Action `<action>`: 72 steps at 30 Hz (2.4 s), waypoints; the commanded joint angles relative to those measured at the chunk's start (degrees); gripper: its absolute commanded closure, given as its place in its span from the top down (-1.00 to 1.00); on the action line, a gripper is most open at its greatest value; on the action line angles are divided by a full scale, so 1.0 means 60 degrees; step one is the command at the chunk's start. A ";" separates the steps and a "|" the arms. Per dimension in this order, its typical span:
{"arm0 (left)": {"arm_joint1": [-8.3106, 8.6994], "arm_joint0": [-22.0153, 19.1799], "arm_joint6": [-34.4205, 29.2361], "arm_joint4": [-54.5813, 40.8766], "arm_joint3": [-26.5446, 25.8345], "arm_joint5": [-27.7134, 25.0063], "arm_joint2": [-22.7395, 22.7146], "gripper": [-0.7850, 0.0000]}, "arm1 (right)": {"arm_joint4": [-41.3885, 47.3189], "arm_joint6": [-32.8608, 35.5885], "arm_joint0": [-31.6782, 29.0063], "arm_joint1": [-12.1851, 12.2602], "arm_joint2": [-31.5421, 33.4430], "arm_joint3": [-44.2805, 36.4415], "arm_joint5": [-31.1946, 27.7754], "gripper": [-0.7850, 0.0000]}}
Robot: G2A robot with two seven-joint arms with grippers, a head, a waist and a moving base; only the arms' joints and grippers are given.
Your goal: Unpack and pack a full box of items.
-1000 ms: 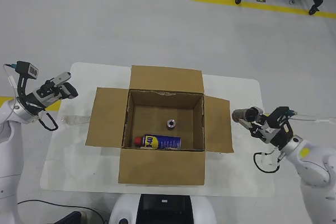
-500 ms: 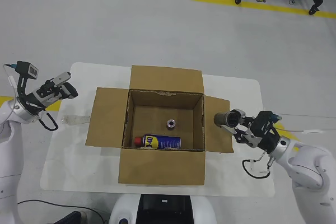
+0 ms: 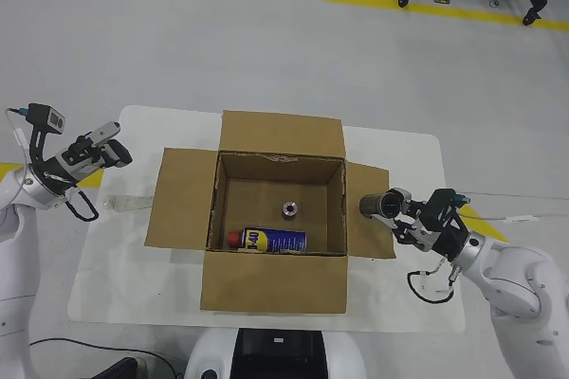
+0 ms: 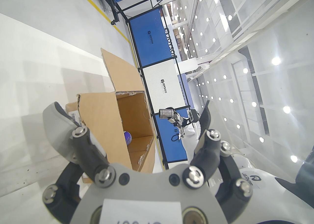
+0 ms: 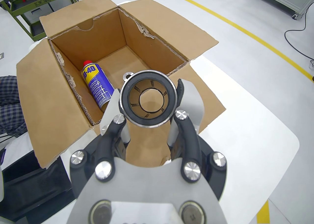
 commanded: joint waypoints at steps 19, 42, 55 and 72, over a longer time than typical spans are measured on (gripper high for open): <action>0.0000 0.0000 0.0000 0.0000 0.0000 0.0000 0.0000 1.00 | -0.0001 -0.0001 0.0000 0.0000 -0.0001 0.0000 -0.0001 -1.00; 0.0000 0.0000 0.0000 0.0000 0.0000 0.0000 0.0000 1.00 | -0.0006 0.0764 0.3668 -0.0308 -0.3551 0.0513 -0.0552 -1.00; 0.0000 0.0000 0.0000 0.0000 0.0000 0.0000 0.0000 1.00 | 0.0652 0.1922 0.6827 -0.1062 -0.6620 0.2622 0.0209 -1.00; 0.0000 0.0000 0.0000 0.0000 0.0000 0.0000 0.0000 1.00 | 0.1136 0.2565 0.8764 -0.2056 -0.8914 0.4838 0.0700 -1.00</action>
